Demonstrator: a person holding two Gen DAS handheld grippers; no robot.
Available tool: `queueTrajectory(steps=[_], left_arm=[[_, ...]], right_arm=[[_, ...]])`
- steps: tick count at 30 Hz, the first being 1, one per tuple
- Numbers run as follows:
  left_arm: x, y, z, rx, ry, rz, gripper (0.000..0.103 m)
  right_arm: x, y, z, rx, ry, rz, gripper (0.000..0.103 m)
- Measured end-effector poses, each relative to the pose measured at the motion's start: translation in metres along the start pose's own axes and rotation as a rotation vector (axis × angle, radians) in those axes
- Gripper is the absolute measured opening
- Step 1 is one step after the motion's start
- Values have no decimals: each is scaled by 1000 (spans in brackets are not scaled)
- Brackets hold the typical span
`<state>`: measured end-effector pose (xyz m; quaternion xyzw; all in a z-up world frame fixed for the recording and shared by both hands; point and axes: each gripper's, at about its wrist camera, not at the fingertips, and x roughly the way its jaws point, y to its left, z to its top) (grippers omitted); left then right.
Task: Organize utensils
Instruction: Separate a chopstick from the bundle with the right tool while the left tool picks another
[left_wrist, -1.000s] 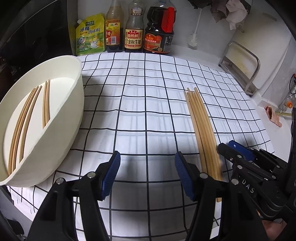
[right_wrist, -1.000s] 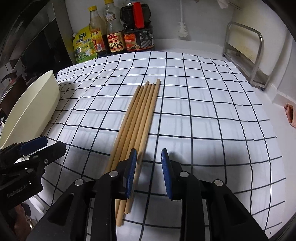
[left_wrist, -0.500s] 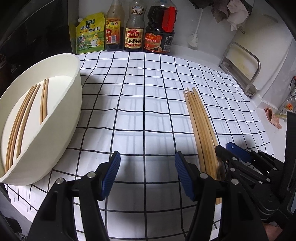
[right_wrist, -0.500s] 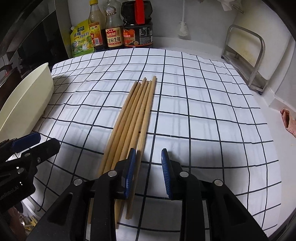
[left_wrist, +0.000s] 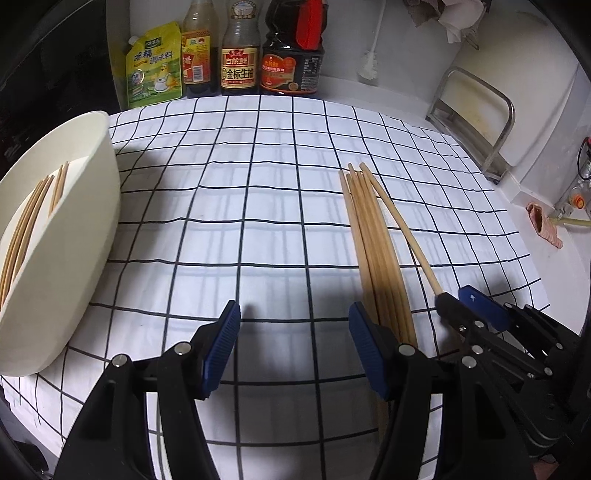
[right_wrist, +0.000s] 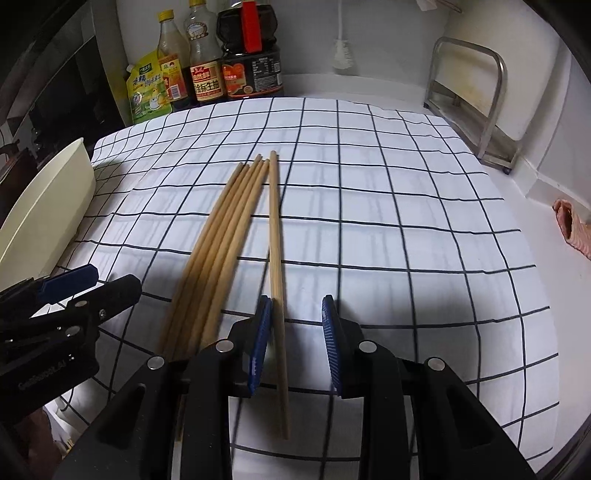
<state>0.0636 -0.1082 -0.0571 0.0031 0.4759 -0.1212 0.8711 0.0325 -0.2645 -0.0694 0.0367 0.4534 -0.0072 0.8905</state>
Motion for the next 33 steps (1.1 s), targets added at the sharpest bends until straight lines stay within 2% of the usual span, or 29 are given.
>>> queueTrajectory(steps=[8,33], left_arm=[[12,-12,2,15,18,-16,60],[20,-26,4,80,23,44,63]], right_arm=[[-4,-21,-3,41,-8,7,27],[-2,-16,2,18,-8,-5,27]])
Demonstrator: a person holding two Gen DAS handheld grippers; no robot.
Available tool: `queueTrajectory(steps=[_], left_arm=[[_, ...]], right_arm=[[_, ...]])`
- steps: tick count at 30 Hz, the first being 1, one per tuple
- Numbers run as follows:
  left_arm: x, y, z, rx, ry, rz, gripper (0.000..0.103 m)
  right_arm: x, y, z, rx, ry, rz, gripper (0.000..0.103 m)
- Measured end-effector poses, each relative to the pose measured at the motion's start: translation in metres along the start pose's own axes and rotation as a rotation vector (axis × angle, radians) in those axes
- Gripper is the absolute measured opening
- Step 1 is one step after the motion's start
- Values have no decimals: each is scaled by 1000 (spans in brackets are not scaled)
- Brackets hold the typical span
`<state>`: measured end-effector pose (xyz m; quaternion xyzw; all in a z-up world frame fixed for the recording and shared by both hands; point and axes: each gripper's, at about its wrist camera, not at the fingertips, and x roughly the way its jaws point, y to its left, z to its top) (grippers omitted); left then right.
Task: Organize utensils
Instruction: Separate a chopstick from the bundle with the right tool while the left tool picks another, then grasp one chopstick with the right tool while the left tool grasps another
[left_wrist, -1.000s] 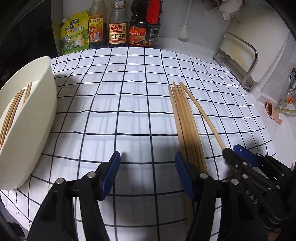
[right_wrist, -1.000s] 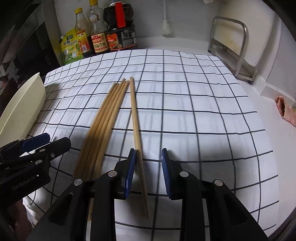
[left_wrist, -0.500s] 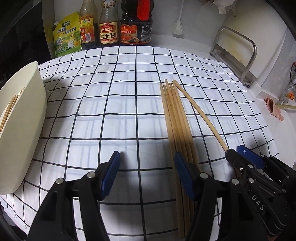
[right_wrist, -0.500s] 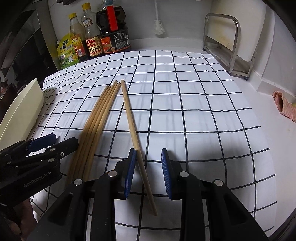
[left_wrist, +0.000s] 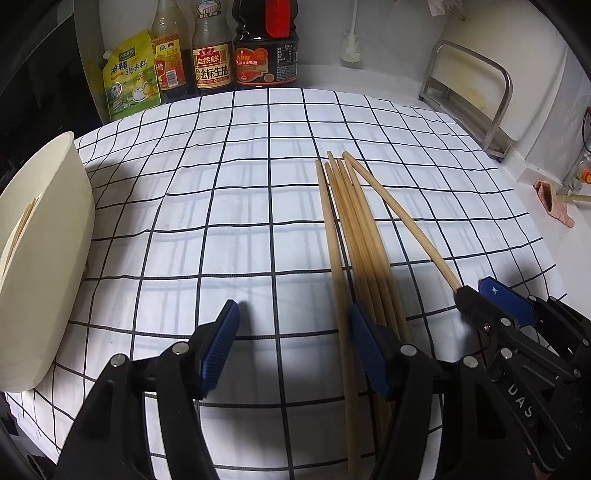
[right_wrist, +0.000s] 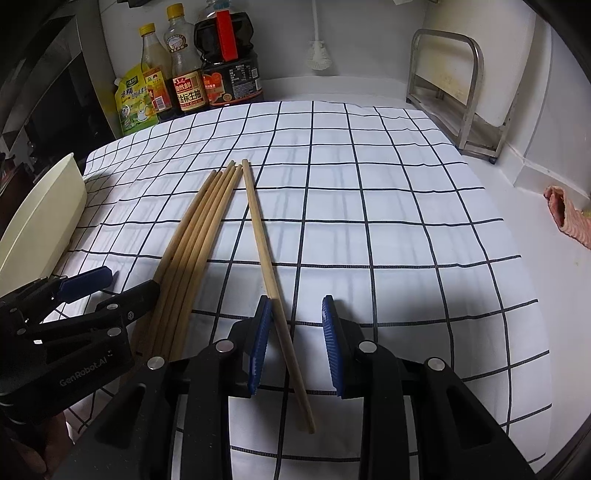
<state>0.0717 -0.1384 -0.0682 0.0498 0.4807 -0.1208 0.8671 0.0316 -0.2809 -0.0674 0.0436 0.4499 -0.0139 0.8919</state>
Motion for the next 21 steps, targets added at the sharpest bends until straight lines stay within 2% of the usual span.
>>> queueTrajectory(steps=[10,13,17,18,19,20,21], left_arm=[[7,2,9,16,4,25,65],[7,4,11,8,2,28,58],[5,3,10,16,-5,19,32],[5,2,10,19,-4,14,23],[4,1,10,22,-4,8,18],[4,0,9,20,-3,1,8],[4,0,9,17,-2,-2,7]], right_arm=[[11,13,9,-71,-3,-40,27],[12,17,11,-93,-8,-32,26],[12,19,10,-101,-12,-15,23],[12,19,10,-102,-13,-8,20],[11,20,9,-102,-13,0,11],[11,20,9,-102,-13,7,8],[11,20,8,-101,-14,13,7]])
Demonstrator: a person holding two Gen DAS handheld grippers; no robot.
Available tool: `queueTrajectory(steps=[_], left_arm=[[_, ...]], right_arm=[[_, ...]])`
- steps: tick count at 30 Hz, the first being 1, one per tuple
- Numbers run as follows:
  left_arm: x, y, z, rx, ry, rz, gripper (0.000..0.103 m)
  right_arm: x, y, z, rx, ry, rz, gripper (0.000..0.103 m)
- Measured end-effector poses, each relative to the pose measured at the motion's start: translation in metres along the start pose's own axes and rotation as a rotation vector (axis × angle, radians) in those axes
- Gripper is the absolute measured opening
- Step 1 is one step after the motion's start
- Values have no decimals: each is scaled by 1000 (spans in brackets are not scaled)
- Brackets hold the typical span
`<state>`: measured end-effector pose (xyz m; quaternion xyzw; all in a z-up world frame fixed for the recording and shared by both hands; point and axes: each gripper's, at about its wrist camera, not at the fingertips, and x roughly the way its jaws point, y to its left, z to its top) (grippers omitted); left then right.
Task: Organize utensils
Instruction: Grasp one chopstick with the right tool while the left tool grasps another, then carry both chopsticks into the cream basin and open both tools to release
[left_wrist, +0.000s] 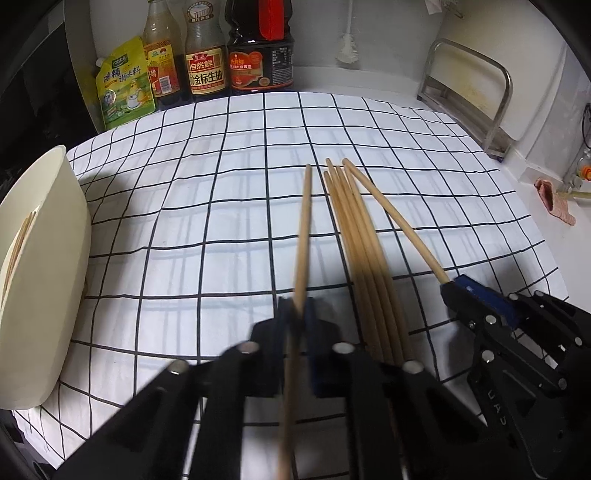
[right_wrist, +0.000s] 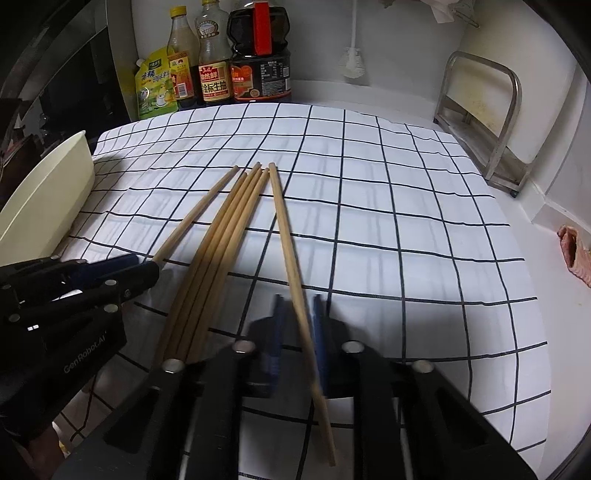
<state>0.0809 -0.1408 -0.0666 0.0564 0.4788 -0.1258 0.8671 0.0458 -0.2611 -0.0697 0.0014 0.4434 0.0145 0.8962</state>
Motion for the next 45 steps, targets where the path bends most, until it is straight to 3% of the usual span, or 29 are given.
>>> queueTrajectory(steps=[8,15,23,34,45], left_arm=[[-12,10,-6,-28,8,-46,7],[-54,31,-5,-54,-63,-85,7],[-101,82,-1,-100,-152,-102,7],[-135,190,-2,-212,-211,14,7],[-112,273,-17,-302,-125,112,7]], right_arm=[[-14,-1,0,55,-31,42,6],[-52,22,13,75,-99,85,6],[-85,65,43,42,-173,104,6],[-92,176,96,-96,-246,233,6],[-32,281,114,-230,-145,328,6]])
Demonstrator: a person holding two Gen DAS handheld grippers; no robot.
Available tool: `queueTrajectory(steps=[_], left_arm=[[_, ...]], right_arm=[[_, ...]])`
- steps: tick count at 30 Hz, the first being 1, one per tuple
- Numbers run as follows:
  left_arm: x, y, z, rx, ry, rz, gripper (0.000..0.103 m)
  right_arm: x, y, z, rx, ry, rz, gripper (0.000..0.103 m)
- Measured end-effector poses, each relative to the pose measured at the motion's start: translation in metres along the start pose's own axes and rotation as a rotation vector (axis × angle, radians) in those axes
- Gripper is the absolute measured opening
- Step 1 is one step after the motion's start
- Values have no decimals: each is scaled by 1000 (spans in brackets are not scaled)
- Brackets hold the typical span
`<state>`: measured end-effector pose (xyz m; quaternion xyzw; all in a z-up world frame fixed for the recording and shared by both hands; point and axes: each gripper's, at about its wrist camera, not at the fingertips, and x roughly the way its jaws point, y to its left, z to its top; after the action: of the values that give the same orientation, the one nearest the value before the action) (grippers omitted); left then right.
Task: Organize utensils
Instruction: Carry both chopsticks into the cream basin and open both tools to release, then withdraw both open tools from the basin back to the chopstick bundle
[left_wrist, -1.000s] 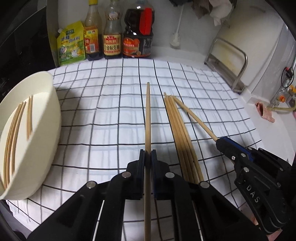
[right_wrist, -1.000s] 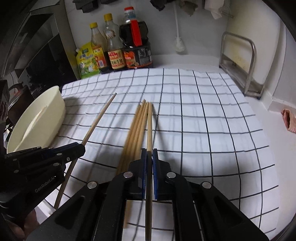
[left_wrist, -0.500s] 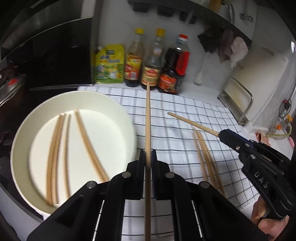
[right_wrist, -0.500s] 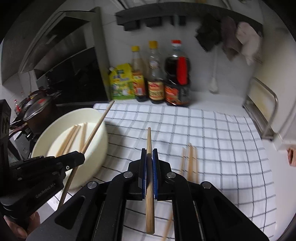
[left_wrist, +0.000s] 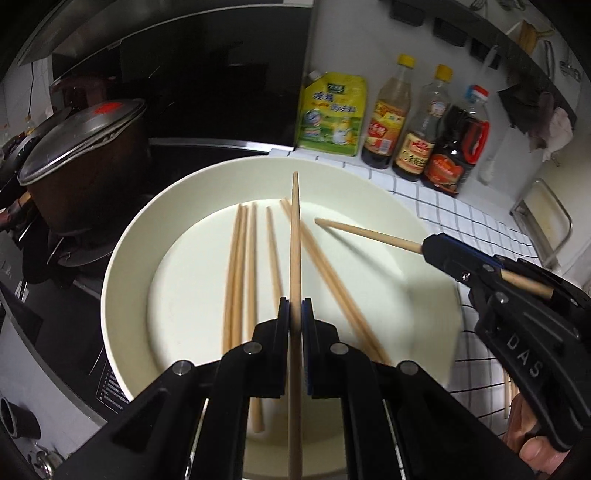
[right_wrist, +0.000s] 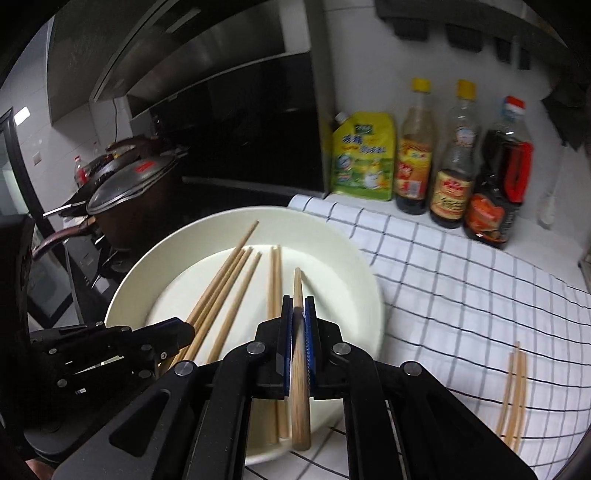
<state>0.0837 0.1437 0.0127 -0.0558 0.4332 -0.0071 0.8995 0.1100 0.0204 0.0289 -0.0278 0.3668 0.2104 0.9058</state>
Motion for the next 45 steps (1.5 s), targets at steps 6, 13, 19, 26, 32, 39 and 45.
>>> queueTrajectory(steps=[6,13,19,26,32,39,45], left_arm=[[21,11,-6,-14,45,10,7],[27,16,-4,-33,45,29,17],[15,24,-3,-59,11,50,45],[1,28,-9,-76,-10,59,53],[-17,25,-17,-86,-38,49,63],[-32,11,-26,-64,-49,27,63],[-41,-4,-31,-46,-62,1,64]], right_arm=[[30,11,-7,-12,80,9,6],[32,12,-8,-16,90,3,28],[16,6,-8,-4,59,-9,29],[0,2,-18,28,50,-1,29],[-21,-1,-28,57,32,-3,29],[-45,-6,-37,75,4,-22,29],[-66,-20,-50,106,-20,-55,29]])
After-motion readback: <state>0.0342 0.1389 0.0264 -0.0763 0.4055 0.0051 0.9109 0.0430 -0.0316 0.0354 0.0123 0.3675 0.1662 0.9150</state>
